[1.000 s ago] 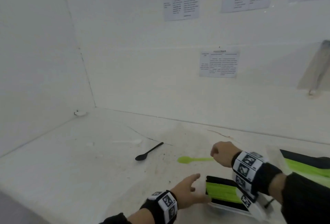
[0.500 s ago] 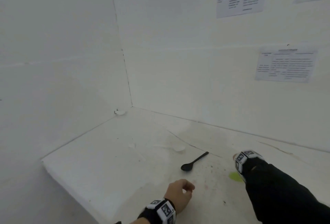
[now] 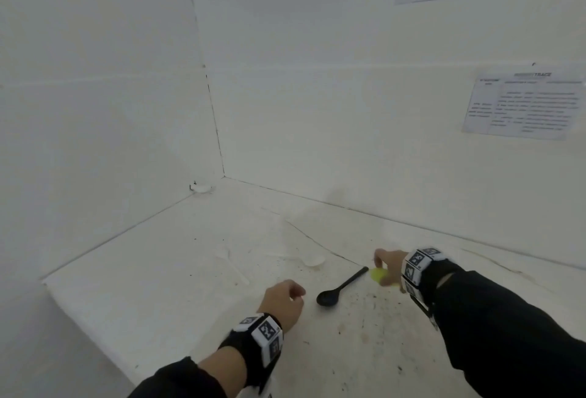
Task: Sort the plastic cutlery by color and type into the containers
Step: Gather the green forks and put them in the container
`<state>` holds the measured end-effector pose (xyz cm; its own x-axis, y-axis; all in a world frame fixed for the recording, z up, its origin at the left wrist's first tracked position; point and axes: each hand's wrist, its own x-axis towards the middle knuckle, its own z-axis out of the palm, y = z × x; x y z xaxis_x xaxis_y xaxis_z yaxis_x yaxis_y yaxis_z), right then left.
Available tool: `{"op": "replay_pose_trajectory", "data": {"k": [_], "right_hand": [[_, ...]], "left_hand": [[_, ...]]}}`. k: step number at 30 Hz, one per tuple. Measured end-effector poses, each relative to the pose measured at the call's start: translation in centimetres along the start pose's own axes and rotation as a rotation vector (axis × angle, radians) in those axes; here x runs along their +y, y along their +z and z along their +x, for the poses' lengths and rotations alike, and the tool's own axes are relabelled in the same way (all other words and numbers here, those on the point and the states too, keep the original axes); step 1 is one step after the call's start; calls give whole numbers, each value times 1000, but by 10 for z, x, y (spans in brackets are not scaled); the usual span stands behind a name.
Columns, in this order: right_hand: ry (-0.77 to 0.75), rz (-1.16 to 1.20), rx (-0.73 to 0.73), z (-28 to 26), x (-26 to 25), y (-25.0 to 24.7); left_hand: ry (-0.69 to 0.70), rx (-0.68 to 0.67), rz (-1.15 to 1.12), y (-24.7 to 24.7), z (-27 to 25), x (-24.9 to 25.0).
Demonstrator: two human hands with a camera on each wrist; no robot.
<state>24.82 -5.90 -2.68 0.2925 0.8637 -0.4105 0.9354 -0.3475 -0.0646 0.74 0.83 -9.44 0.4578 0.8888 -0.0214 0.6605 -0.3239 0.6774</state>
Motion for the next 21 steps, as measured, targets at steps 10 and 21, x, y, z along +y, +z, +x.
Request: {"op": "replay_pose_trajectory", "data": {"k": [10, 21], "right_hand": [[-264, -9, 10, 43, -60, 24], [-168, 58, 68, 79, -71, 21]], "left_hand": [[-183, -33, 291, -63, 55, -39], [-317, -72, 523, -88, 119, -82]]}}
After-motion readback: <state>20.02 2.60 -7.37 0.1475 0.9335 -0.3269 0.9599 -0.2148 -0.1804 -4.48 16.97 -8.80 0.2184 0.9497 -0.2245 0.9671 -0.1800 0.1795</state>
